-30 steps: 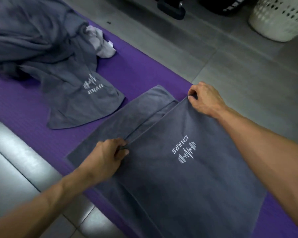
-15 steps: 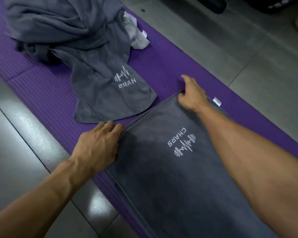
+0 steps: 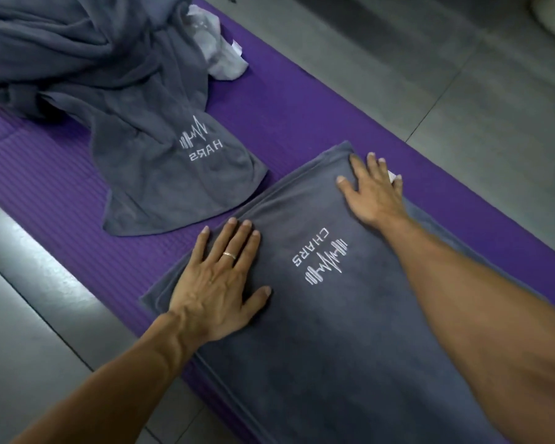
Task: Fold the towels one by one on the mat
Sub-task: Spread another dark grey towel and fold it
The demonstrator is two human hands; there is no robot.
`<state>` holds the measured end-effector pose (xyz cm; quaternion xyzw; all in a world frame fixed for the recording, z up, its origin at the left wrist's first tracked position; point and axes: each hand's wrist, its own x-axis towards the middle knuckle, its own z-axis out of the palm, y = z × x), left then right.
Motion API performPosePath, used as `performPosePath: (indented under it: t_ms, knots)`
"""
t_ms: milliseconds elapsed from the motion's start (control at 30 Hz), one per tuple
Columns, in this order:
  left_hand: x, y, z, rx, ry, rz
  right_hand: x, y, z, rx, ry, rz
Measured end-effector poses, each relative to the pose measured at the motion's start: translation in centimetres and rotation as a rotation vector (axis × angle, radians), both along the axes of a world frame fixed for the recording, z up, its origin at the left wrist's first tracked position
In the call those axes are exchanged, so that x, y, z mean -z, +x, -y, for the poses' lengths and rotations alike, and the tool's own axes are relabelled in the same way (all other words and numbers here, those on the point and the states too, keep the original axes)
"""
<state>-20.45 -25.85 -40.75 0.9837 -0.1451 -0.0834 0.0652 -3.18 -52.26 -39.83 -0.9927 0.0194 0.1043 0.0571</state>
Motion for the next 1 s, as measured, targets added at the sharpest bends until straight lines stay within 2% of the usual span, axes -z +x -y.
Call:
performPosePath:
  t_ms: [67,133,200,233,267,400,433,500,567,600,667,733,867,933,1000]
  knots:
    - [-0.6,0.0,1.0,0.013,-0.017,0.044,-0.6,-1.8,-0.9,-0.069,-0.010,0.112]
    - [-1.1,-0.2,3.2,0.084,-0.048,0.117,-0.4,-5.2,-1.9,-0.211,0.076,0.217]
    - [-0.9,-0.8,5.9,0.109,-0.103,0.109,0.5,-9.0,-1.6,-0.478,0.128,0.204]
    - [-0.6,-1.0,6.9,0.098,-0.111,0.084,1.0,-10.3,-0.6,-0.581,0.090,0.150]
    - [0.0,-1.2,7.4,0.093,-0.089,0.070,1.2,-10.6,1.2,-0.593,0.047,0.108]
    - [0.6,-1.2,7.6,0.109,0.032,0.074,0.2,-8.7,10.8,-0.091,-0.022,0.058]
    - [0.0,-1.0,7.9,0.096,0.016,0.083,-0.4,-8.6,12.1,-0.042,-0.039,0.049]
    - [-1.1,-1.2,10.0,0.100,-0.044,0.136,-1.2,-9.8,12.1,-0.141,-0.048,0.136]
    - [-1.8,-2.4,13.8,0.175,-0.117,0.182,-1.2,-12.9,10.6,-0.296,0.061,0.204]
    - [-1.7,-3.6,16.2,0.201,-0.155,0.178,-0.7,-14.9,10.5,-0.396,0.104,0.195]
    - [-0.9,-5.6,19.1,0.192,-0.160,0.113,0.4,-18.3,11.4,-0.552,0.043,0.093]
    - [0.3,-6.9,20.3,0.168,-0.069,0.089,0.8,-18.8,15.5,-0.447,-0.061,0.059]
    - [0.2,-6.8,20.9,0.125,-0.001,0.067,-0.1,-16.1,21.6,-0.027,-0.095,0.029]
    - [-0.6,-7.8,22.7,0.077,-0.049,0.071,-0.4,-16.9,20.6,-0.068,-0.069,0.146]
    - [-0.6,-10.2,25.3,0.104,-0.126,0.088,-0.3,-19.9,18.7,-0.261,0.041,0.205]
